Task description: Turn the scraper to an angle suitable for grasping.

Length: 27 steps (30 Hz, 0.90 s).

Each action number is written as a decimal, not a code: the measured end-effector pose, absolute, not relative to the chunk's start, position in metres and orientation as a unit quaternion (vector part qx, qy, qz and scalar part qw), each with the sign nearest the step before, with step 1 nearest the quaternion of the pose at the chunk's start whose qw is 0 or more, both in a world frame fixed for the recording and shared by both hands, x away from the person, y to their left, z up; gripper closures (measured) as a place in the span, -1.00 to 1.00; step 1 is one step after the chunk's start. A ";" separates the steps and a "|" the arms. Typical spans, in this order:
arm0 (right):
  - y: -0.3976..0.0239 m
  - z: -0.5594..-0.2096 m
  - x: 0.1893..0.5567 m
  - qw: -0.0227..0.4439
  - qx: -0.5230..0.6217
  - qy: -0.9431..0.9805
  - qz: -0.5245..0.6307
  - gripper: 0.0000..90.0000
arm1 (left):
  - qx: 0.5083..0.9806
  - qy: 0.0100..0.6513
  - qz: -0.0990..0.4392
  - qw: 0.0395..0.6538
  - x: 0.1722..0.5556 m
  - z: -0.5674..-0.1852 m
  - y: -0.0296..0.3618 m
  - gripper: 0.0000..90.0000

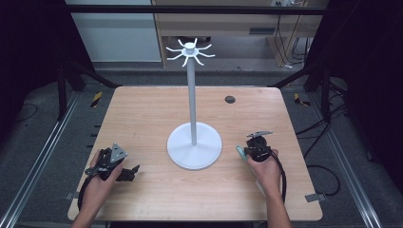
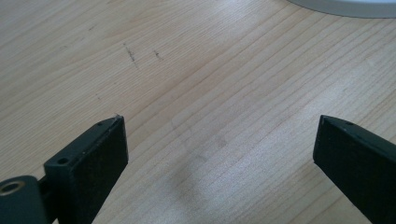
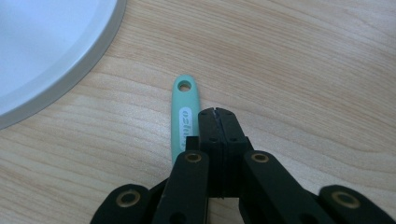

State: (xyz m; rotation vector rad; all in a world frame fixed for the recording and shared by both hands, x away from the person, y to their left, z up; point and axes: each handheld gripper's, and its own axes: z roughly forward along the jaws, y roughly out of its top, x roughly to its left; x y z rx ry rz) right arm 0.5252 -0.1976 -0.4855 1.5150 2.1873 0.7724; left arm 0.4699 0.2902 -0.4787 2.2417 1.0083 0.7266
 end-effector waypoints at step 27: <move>-0.163 -0.469 0.512 0.149 0.463 0.831 0.269 0.88 | 0.838 0.378 0.270 0.287 0.469 -0.479 0.291 -0.94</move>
